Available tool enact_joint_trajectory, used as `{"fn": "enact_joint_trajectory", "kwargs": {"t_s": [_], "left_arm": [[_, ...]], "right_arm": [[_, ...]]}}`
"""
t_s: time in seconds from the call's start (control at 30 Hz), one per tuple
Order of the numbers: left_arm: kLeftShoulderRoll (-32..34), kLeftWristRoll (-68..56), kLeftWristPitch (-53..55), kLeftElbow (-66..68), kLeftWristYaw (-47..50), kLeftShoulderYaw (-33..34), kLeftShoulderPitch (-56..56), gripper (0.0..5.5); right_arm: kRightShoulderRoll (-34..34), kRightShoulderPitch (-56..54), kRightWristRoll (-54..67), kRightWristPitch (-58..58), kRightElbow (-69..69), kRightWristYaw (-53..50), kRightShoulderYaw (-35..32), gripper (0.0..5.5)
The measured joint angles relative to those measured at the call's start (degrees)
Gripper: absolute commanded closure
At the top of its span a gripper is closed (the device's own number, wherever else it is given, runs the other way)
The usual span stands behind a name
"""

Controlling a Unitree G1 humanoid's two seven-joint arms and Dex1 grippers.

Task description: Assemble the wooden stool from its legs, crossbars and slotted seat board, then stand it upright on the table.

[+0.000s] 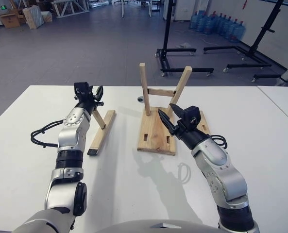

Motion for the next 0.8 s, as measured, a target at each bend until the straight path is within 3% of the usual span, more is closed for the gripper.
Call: {"fn": "enact_joint_trajectory", "kwargs": {"t_s": [0.27,0.5,0.6,0.8], "left_arm": [[-0.6,-0.9,0.6,-2.0,-0.2,0.3,-0.3,3.30],[4.7,-6.1,20.1,-33.7,3.5,5.3,5.6,3.30],[6.6,-10.1,30.4,-45.0,4.1,6.7,11.5,2.84],[7.6,-12.0,39.3,-58.3,3.6,8.2,30.4,1.98]], "right_arm": [[0.5,0.4,0.0,0.0,-0.3,-0.7,0.0,2.99],[0.8,2.3,-0.2,-0.1,-0.8,-1.2,0.5,2.99],[0.8,3.7,-0.3,-0.1,-2.1,-1.4,0.8,2.99],[0.0,5.4,-1.1,-0.1,-2.9,-1.6,1.6,2.99]]}}
